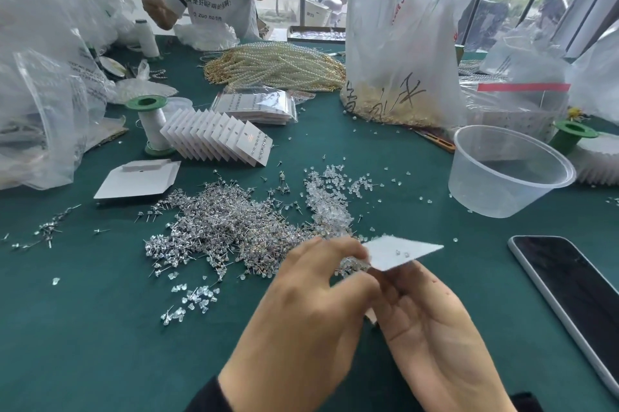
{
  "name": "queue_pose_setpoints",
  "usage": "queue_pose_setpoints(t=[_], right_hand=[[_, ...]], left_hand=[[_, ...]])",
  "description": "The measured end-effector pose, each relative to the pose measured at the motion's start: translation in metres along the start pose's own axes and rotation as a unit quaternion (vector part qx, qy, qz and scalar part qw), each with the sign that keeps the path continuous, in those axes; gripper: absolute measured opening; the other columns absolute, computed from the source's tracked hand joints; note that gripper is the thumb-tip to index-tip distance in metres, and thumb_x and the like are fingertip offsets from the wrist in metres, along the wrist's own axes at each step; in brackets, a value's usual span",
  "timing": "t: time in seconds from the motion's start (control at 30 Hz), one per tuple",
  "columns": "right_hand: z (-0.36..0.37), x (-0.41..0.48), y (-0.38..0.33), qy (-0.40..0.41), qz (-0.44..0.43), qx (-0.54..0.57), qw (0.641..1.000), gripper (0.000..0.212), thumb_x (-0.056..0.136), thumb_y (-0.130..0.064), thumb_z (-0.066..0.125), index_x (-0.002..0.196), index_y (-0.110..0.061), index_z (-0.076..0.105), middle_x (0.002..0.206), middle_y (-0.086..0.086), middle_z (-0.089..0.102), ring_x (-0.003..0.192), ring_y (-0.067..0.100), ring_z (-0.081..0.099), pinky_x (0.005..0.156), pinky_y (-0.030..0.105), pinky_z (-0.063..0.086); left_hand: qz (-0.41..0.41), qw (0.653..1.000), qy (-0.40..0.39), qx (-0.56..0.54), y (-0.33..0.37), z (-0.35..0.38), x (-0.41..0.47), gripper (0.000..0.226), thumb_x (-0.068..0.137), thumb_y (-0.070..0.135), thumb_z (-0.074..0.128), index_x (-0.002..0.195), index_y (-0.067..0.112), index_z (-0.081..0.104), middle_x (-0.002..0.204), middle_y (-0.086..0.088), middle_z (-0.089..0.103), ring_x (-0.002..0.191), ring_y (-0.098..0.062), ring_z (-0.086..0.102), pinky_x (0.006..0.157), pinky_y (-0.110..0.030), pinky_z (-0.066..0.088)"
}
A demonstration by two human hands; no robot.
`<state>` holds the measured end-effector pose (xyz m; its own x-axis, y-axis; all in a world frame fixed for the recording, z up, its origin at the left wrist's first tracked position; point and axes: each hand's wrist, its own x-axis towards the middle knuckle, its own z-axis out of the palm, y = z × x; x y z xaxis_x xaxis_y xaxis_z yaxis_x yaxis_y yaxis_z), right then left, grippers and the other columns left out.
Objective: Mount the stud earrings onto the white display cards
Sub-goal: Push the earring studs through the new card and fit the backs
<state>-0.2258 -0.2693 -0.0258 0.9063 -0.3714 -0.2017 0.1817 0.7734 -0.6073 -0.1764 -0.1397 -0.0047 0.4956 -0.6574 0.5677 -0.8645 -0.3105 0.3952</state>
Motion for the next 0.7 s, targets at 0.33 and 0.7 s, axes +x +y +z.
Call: queue_pose_setpoints(t=[0.33,0.7], right_hand=[[-0.009,0.003,0.007,0.095,-0.173,-0.264,0.944,0.014,0.063,-0.017,0.074,0.072,-0.022,0.065,0.07,0.002,0.055,0.058,0.006,0.053,0.053,0.016,0.046],[0.002,0.015,-0.021,-0.032,-0.075,-0.366,0.927,0.012,0.061,-0.023,0.07,0.066,-0.011,0.07,0.066,0.009,0.065,0.062,0.018,0.06,0.056,0.031,0.053]], left_hand=[[0.002,0.993,-0.015,-0.115,-0.021,-0.011,0.025,0.005,0.084,0.005,0.054,0.082,0.006,0.059,0.084,-0.001,0.062,0.078,-0.014,0.059,0.071,-0.028,0.048],[-0.065,0.993,0.01,-0.101,-0.036,-0.018,0.044,0.005,0.081,0.013,0.053,0.08,0.016,0.057,0.084,0.004,0.062,0.081,-0.008,0.058,0.074,-0.019,0.045]])
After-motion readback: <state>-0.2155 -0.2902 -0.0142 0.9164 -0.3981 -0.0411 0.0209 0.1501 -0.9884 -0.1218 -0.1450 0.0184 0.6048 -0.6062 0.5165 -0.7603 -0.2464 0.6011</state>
